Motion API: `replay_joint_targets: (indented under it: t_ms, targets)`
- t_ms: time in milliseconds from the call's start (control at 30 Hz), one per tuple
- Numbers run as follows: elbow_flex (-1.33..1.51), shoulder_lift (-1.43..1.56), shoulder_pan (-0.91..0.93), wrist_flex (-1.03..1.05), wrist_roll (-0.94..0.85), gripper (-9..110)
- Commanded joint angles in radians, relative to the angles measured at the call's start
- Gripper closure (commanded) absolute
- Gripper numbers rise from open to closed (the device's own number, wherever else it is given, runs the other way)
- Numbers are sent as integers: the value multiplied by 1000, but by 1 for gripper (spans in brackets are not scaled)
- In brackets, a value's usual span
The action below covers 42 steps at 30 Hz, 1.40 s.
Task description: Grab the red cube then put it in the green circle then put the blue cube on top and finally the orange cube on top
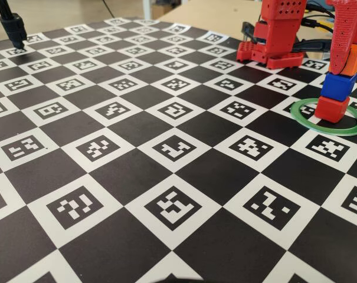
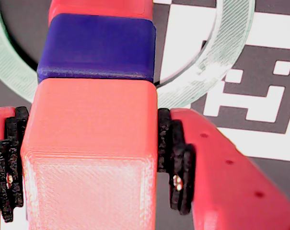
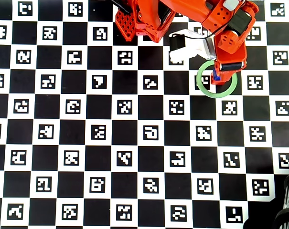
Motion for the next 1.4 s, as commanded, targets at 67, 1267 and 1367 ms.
replay_joint_targets:
  t_ms: [67,1267,1367]
  targets:
    - [-5,63,-3,-14,-11,85]
    - [-129,92,-74,133,-17,59]
    - [-202,94,-84,181,-14,59]
